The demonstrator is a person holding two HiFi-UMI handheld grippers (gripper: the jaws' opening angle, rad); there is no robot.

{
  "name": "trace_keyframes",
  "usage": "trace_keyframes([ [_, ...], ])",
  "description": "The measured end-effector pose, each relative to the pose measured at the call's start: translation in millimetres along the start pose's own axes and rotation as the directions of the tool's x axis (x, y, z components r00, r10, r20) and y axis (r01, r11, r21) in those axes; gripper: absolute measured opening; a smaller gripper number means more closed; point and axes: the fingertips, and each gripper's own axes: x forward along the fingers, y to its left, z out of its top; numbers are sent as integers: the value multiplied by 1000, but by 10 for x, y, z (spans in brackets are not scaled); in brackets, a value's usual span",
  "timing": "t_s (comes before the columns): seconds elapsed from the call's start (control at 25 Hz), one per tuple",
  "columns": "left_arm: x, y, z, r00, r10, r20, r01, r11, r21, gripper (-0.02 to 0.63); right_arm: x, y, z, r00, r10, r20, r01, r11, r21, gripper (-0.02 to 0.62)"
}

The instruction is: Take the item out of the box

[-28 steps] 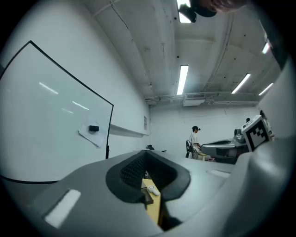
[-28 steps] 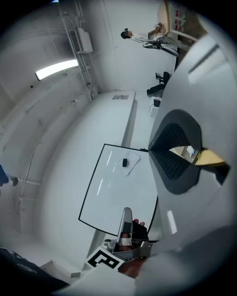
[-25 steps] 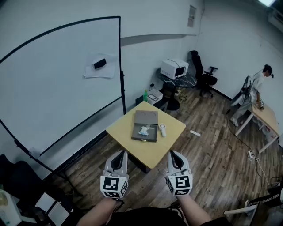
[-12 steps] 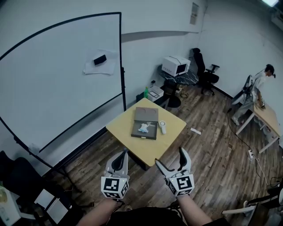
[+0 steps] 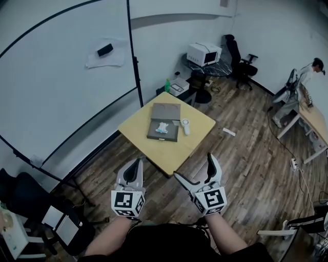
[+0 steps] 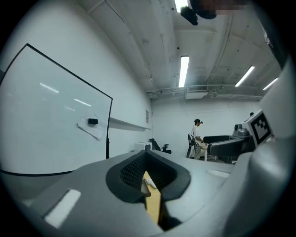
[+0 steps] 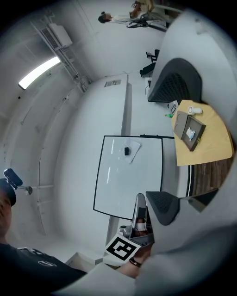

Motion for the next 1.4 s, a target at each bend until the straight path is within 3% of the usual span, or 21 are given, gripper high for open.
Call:
trace_keyframes([
  [0.28, 201, -70, -227, 999, 23, -49, -22, 1000, 18, 2, 118, -305, -243, 1000, 14, -3, -14, 999, 33, 597],
  [0.56, 715, 298, -430, 998, 29, -59, -29, 1000, 1, 2, 724, -523, -417, 999, 23, -25, -22, 999, 47, 597],
  [0.88, 1746, 1009, -466, 1000, 9, -18, -10, 999, -47, 2, 1886, -716, -484, 995, 35, -93, -36, 999, -3, 597],
  [1.4, 3429, 2284, -636, 996, -79, -49, 76, 995, -63, 2, 3812, -1155, -747, 968, -3, -251, 12, 999, 35, 597],
])
